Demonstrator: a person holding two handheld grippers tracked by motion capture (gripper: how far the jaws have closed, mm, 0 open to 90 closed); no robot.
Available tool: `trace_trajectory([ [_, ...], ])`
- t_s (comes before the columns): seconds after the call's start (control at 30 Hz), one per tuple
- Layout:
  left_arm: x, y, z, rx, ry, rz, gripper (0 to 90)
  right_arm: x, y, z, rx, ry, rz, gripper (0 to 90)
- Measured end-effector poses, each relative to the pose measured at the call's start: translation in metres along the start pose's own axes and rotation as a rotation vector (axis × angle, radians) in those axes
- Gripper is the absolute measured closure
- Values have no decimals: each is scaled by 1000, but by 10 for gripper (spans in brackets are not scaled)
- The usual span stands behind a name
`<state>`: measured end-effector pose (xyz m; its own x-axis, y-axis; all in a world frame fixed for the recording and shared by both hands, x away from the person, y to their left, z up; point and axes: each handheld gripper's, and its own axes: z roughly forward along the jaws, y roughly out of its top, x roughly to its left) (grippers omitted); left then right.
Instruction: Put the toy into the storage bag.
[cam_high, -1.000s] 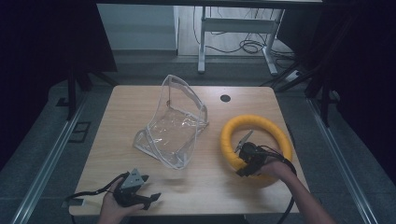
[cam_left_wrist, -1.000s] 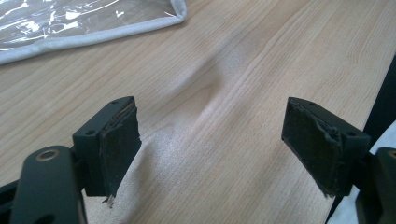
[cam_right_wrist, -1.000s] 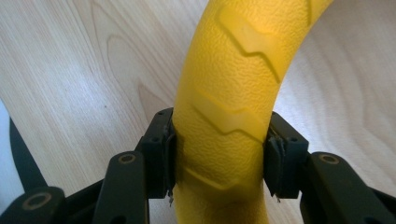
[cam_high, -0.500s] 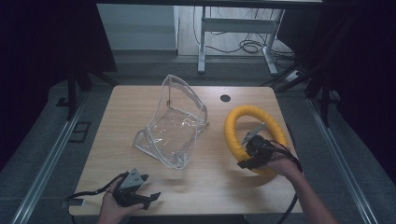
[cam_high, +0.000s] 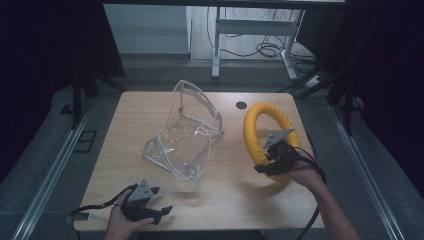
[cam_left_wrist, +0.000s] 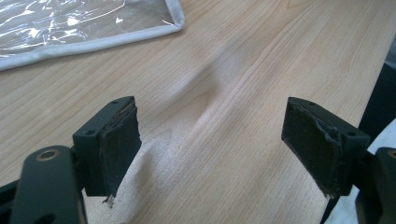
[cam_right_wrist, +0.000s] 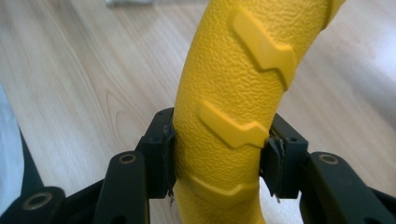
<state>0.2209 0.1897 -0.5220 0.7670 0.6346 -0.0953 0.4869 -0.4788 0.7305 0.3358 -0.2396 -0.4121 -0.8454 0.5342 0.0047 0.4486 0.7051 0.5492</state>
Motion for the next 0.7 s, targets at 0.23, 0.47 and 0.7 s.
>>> trace_trajectory([
  [0.23,0,0,0,-2,-1,0,192,1,8,-13,-103,-5,8,526],
  [0.47,0,0,0,-2,1,0,192,-3,15,-16,-192,38,34,527],
  [0.7,1,0,0,0,3,5,192,-2,24,-25,-274,67,37,527],
])
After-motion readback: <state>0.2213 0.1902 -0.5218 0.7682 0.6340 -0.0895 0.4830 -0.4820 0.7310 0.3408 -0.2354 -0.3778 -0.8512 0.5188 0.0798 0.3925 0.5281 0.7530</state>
